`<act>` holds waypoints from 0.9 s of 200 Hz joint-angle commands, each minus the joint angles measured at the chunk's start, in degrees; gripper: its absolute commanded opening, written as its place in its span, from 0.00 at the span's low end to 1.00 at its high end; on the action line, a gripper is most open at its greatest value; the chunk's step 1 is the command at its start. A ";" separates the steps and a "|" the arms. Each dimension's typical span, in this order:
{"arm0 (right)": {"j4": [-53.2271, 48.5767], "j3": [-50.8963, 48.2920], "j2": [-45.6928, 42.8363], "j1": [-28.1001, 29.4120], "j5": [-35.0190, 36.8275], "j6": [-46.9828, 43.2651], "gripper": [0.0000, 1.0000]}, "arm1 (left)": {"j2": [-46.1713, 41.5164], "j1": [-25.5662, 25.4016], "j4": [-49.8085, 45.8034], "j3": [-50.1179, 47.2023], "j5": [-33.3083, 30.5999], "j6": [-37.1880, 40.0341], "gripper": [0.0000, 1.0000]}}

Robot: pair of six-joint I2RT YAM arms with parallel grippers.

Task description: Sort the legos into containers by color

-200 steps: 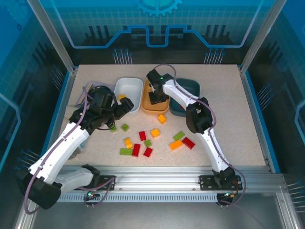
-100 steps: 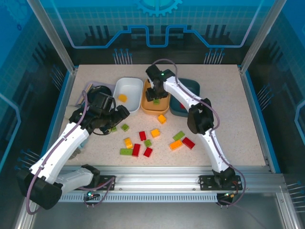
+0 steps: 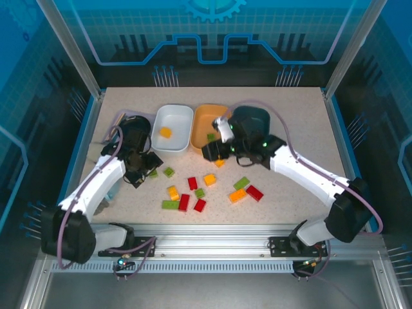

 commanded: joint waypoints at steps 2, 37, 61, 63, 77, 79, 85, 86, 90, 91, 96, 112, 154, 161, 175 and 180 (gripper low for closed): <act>10.13 -6.39 -3.92 2.34 -4.09 3.01 0.69 | 4.73 2.52 5.24 -1.02 2.49 7.82 0.82; 8.28 -8.55 -5.61 3.03 -7.22 5.70 0.70 | 12.50 5.47 10.70 -0.77 5.74 15.34 0.72; 7.88 -9.00 -6.17 3.20 -7.54 6.14 0.70 | 16.39 5.50 11.98 0.07 5.11 18.20 0.68; 7.88 -9.06 -6.20 3.21 -7.59 6.15 0.70 | 16.66 5.50 12.10 0.16 5.15 18.34 0.67; 7.54 -8.97 -6.13 3.15 -7.66 6.07 0.70 | 18.39 5.50 11.87 0.38 4.60 18.83 0.64; 7.49 -8.85 -6.14 3.17 -7.66 6.06 0.70 | 18.57 5.50 11.81 0.42 4.43 18.83 0.64; 7.43 -8.75 -6.10 3.14 -7.60 6.07 0.70 | 19.06 5.50 11.70 0.28 3.95 18.83 0.63; 7.39 -8.68 -6.08 3.18 -7.60 6.06 0.70 | 19.12 5.50 11.70 0.26 3.86 18.83 0.63; 7.33 -8.68 -6.01 3.13 -7.58 6.13 0.70 | 19.41 5.50 11.84 0.09 3.62 18.82 0.63; 7.30 -8.64 -6.03 3.17 -7.59 6.09 0.70 | 19.47 5.50 11.90 0.08 3.51 18.87 0.63; 7.27 -8.54 -5.96 3.19 -7.47 6.06 0.70 | 19.66 5.50 12.09 -0.22 3.25 18.83 0.62; 7.22 -8.22 -5.55 3.08 -7.57 6.15 0.70 | 20.41 5.50 13.43 -0.88 3.51 19.16 0.59; 7.01 -7.79 -4.56 3.12 -7.58 6.58 0.70 | 21.73 5.50 15.26 -1.21 3.76 20.39 0.43; 6.92 -7.71 -4.44 3.13 -7.53 6.59 0.70 | 21.89 5.50 15.38 -1.32 3.68 20.55 0.41; 6.69 -7.53 -4.47 3.08 -7.38 6.59 0.70 | 21.83 5.50 15.32 -1.37 3.33 20.76 0.39; 6.55 -7.47 -4.48 3.12 -7.37 6.52 0.70 | 21.66 5.41 15.18 -1.38 3.13 20.84 0.38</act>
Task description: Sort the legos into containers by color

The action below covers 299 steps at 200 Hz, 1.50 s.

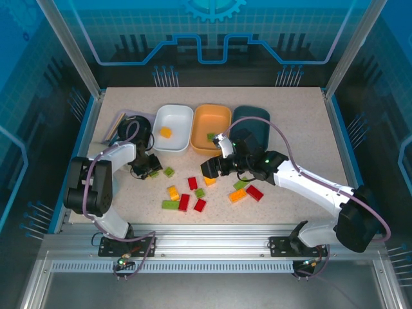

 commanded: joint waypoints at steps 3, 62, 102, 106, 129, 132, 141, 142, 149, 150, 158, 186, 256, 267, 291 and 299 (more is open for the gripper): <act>0.08 1.21 0.54 0.67 -0.45 0.36 0.70 | 0.15 0.34 0.48 -0.95 -0.67 1.57 0.37; -3.26 1.39 -5.18 -3.81 7.01 2.50 0.69 | -12.67 -6.55 -10.71 6.73 -5.61 -1.65 0.37; -1.96 -2.17 -9.73 -11.92 11.08 8.36 0.70 | -5.85 -18.55 -13.72 22.45 -7.06 -3.65 0.36; -2.32 -2.13 -9.84 -12.63 11.42 8.53 0.70 | -4.35 -19.31 -13.81 24.17 -7.27 -3.73 0.36; -5.07 -1.96 -10.42 -16.15 12.21 9.53 0.70 | 3.72 -21.80 -13.80 33.14 -6.99 -3.30 0.36; -5.43 -1.98 -10.64 -16.55 12.23 9.64 0.70 | 4.87 -22.07 -14.00 34.47 -7.06 -3.05 0.36; -6.27 -2.23 -11.28 -17.64 12.31 9.80 0.70 | 8.46 -22.95 -14.61 38.31 -7.36 -2.26 0.35; -6.30 -2.27 -11.36 -17.75 12.30 9.83 0.70 | 8.87 -22.99 -14.66 38.82 -7.35 -2.17 0.35; -6.81 -2.48 -11.94 -18.39 12.22 9.80 0.70 | 11.59 -23.57 -15.23 42.06 -7.42 -1.62 0.35; -6.88 -2.52 -12.04 -18.44 12.35 9.78 0.70 | 12.06 -23.66 -15.32 42.50 -7.42 -1.54 0.35; -7.90 -2.66 -12.67 -19.00 12.76 9.72 0.70 | 15.16 -24.22 -16.22 45.95 -7.56 -0.98 0.35; -10.93 -3.46 -14.79 -20.11 13.33 9.72 0.70 | 24.93 -25.38 -19.05 55.24 -9.09 -0.14 0.34; -20.85 -6.72 -19.34 -20.24 17.89 11.29 0.70 | 38.00 -26.50 -26.47 66.67 -13.95 -0.53 0.32; -23.87 -6.59 -18.72 -20.32 19.23 12.25 0.70 | 38.49 -26.68 -26.76 66.63 -14.10 -0.82 0.32; -29.58 -6.17 -15.51 -20.42 19.93 14.87 0.71 | 39.55 -27.23 -27.40 66.45 -14.28 -1.27 0.34; -31.12 -6.09 -14.15 -20.43 19.86 15.92 0.71 | 39.82 -27.31 -27.44 66.34 -14.13 -1.38 0.35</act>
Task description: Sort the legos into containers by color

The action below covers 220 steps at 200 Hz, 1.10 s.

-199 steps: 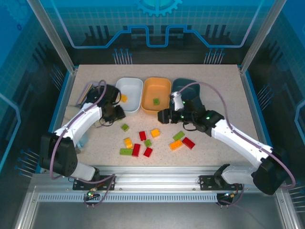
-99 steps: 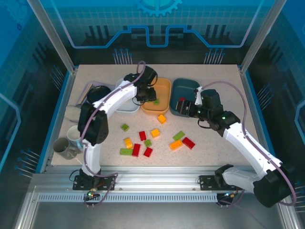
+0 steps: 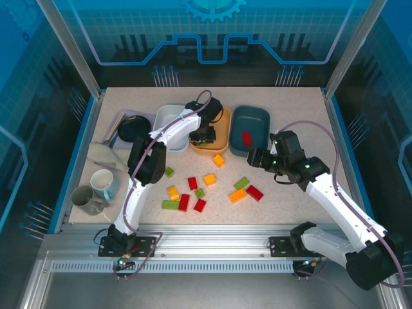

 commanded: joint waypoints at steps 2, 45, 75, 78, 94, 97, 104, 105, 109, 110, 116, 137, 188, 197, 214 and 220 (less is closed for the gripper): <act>-8.90 -0.27 3.32 -0.90 1.80 3.89 0.71 | 1.47 -1.00 -3.20 1.85 -1.32 -0.02 0.36; -13.25 -1.76 6.66 -0.92 1.66 10.58 0.71 | 0.94 -1.59 -3.29 3.11 -1.18 -0.08 0.54; -15.34 -2.07 9.15 -0.87 1.33 14.39 0.77 | -1.84 -2.03 -3.14 4.28 -1.41 -0.13 0.60; -15.49 -2.11 9.46 -0.86 1.32 14.72 0.77 | -2.26 -2.08 -3.07 4.30 -1.44 -0.17 0.61; -16.49 -2.11 10.82 -0.72 0.52 16.75 0.78 | -4.99 -2.47 -2.61 4.22 -1.63 -0.74 0.64; -16.50 -2.18 11.03 -0.68 0.09 17.15 0.78 | -5.61 -2.47 -2.52 4.13 -1.63 -0.93 0.64; -15.94 -2.56 11.09 -0.49 -0.57 18.00 0.77 | -7.03 -2.66 -2.20 3.76 -1.63 -1.24 0.65; -15.87 -2.65 11.07 -0.47 -0.64 18.15 0.77 | -7.17 -2.66 -2.13 3.73 -1.63 -1.30 0.65; -15.50 -2.79 11.05 -0.27 -0.86 18.58 0.77 | -8.29 -2.81 -1.82 3.27 -1.55 -1.52 0.65; -15.43 -2.85 11.05 -0.23 -0.96 18.70 0.77 | -8.54 -2.82 -1.72 3.13 -1.54 -1.57 0.65; -15.24 -3.09 10.92 0.24 -1.19 19.57 0.77 | -10.31 -3.00 -0.93 2.22 -1.33 -1.90 0.66; -15.05 -3.50 11.46 2.00 -1.21 22.06 0.79 | -17.49 -3.58 2.04 -3.27 0.53 -3.51 0.67; -12.35 -5.10 16.12 3.78 -3.27 26.47 1.00 | -38.46 -5.30 12.35 -27.47 7.30 -7.68 0.74; -11.96 -5.42 16.91 3.27 -3.58 26.71 1.00 | -41.98 -5.68 14.17 -32.18 8.72 -8.50 0.74; -10.20 -6.64 17.37 2.45 -3.52 26.89 0.99 | -49.14 -6.04 17.92 -40.97 10.28 -10.53 0.74; -9.17 -6.85 17.64 2.14 -3.61 26.69 0.99 | -51.55 -6.01 18.85 -43.64 10.62 -11.13 0.74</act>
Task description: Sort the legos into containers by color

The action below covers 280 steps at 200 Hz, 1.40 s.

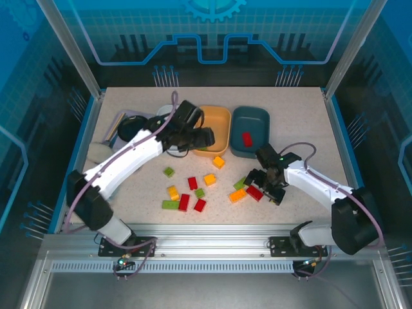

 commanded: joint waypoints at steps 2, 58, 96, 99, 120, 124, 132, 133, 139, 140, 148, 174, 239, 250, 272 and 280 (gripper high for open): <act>2.50 -1.75 0.94 -0.94 -0.88 1.82 0.99 | -7.68 -0.51 5.44 -10.28 4.33 -4.21 0.74; 6.76 -1.98 5.07 -1.75 -2.45 0.83 0.97 | -20.05 -0.62 4.42 -20.54 4.35 -6.34 0.75; 8.76 -2.73 6.53 -1.96 -2.65 0.96 0.92 | -23.28 -0.65 4.91 -22.95 4.44 -7.03 0.75; 8.71 -2.81 6.69 -1.97 -2.73 1.10 0.91 | -23.37 -0.62 4.88 -23.10 4.48 -7.13 0.75; 9.30 -3.57 7.46 -1.83 -3.35 2.15 0.85 | -23.77 -0.66 4.85 -23.71 4.40 -7.55 0.75; 9.34 -3.77 7.54 -1.82 -3.36 2.29 0.84 | -23.71 -0.66 4.89 -23.74 4.37 -7.59 0.75; 9.34 -4.00 7.66 -1.81 -3.23 2.62 0.81 | -23.68 -0.66 4.96 -23.72 4.25 -7.70 0.75; 9.34 -4.03 7.65 -1.79 -3.21 2.68 0.81 | -23.68 -0.66 4.98 -23.71 4.25 -7.72 0.75; 9.58 -4.27 7.73 -1.81 -2.90 2.74 0.79 | -23.54 -0.61 5.06 -23.71 4.21 -7.74 0.75; 9.55 -4.25 7.77 -1.79 -2.87 2.75 0.79 | -23.53 -0.64 5.12 -23.74 4.19 -7.74 0.75; 9.66 -4.41 7.82 -1.83 -2.53 2.75 0.77 | -23.45 -0.64 5.33 -23.74 4.21 -7.87 0.75; 9.87 -3.90 8.42 -1.87 -1.53 1.77 0.66 | -23.15 -0.66 5.87 -23.69 4.22 -7.96 0.75; -0.76 8.10 -0.95 0.35 7.54 -5.67 0.55 | -25.50 -0.66 4.80 -21.01 1.01 -8.86 0.74; -1.29 11.79 -0.91 -0.12 7.99 -6.73 0.55 | -26.01 -0.66 4.89 -19.99 0.08 -8.84 0.75; -0.60 20.14 3.38 -1.40 7.39 -7.95 0.55 | -25.65 -0.64 4.95 -17.99 -0.95 -8.21 0.75; -0.43 23.58 5.97 -1.81 6.88 -8.04 0.55 | -25.21 -0.66 4.88 -17.47 -1.10 -7.93 0.75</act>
